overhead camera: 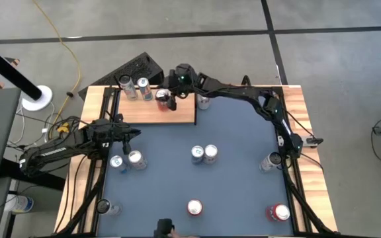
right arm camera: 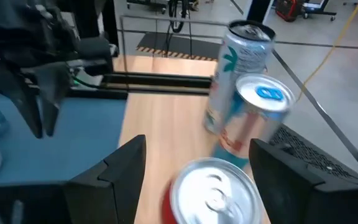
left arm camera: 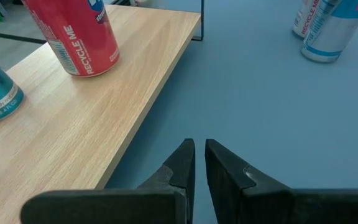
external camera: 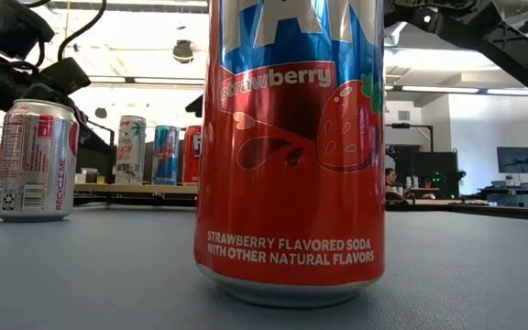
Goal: Place canned beverage on shelf
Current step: Put the top right red soda can on the shelf
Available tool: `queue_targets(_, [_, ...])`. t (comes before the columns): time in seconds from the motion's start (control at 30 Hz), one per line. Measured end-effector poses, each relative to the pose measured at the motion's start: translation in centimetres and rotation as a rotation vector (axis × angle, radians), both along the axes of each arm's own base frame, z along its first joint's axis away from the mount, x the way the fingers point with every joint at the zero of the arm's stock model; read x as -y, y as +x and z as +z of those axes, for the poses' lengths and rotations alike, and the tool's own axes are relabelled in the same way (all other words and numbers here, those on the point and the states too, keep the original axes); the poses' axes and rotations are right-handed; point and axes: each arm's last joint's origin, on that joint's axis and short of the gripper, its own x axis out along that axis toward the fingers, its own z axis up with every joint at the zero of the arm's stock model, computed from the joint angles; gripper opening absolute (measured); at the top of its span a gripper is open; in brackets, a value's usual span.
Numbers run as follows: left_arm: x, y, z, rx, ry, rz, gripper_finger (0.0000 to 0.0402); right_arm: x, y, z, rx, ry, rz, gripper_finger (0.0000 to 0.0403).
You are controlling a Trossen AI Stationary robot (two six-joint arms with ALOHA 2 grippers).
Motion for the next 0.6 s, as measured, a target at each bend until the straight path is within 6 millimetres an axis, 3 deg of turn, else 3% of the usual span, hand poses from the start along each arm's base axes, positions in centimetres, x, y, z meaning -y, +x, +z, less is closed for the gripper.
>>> queue_targets(0.27, [0.0,0.0,0.0,0.0,0.001,0.001,0.0027,1.9,-1.1,-0.3,-0.015,0.03,0.07,0.027])
queue_targets(0.6, [0.0,0.0,0.0,0.0,0.0,0.0,0.0027,2.6,-1.2,-0.9,-0.011,-0.021,0.109,0.027])
